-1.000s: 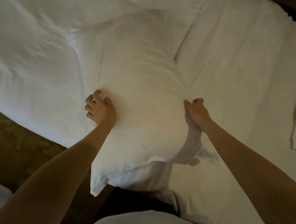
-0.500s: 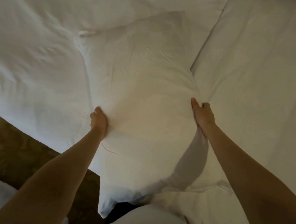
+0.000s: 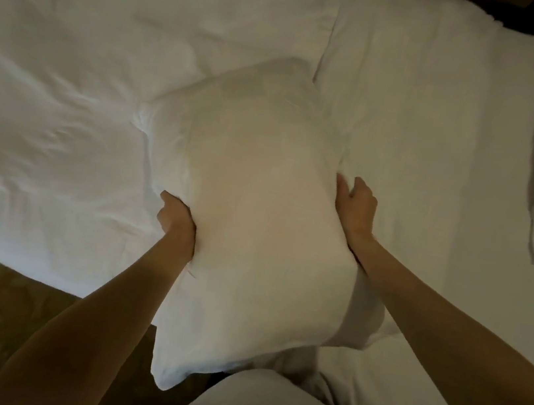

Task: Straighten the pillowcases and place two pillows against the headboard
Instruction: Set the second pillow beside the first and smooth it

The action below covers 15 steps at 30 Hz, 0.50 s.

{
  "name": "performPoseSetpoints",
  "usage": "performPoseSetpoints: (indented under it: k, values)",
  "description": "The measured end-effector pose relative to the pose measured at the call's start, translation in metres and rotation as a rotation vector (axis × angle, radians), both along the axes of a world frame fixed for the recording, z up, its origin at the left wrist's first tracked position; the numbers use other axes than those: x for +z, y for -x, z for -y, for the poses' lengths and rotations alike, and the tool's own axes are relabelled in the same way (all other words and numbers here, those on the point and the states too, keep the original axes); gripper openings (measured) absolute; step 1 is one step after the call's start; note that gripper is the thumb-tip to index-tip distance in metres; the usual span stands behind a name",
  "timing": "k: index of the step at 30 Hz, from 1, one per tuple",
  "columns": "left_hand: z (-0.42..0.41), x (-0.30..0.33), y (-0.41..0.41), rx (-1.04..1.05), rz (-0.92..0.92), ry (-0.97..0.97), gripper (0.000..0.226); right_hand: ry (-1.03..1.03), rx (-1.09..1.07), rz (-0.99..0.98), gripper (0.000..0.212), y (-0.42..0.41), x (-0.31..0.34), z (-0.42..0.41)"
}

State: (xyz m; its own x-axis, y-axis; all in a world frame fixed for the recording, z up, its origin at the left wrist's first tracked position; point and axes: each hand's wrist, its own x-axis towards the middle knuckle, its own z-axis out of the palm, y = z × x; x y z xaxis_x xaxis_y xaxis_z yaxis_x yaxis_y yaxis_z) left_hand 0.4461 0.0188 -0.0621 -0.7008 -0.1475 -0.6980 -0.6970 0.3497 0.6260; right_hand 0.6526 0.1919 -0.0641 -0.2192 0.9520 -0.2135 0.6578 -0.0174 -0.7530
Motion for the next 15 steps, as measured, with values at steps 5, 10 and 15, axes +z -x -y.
performPoseSetpoints:
  k: [5,10,15]
  values:
    - [-0.034,0.025,-0.078,-0.053,-0.119,-0.09,0.046,-0.065,-0.115,-0.101,0.043,-0.092,0.025,-0.009]
    - [-0.069,0.046,-0.181,-0.179,-0.132,-0.151,0.042,-0.174,-0.238,-0.14,0.037,-0.21,0.055,-0.018]
    - [-0.114,0.063,-0.285,-0.321,-0.105,-0.272,0.056,-0.245,-0.385,-0.139,0.037,-0.324,0.079,-0.03]
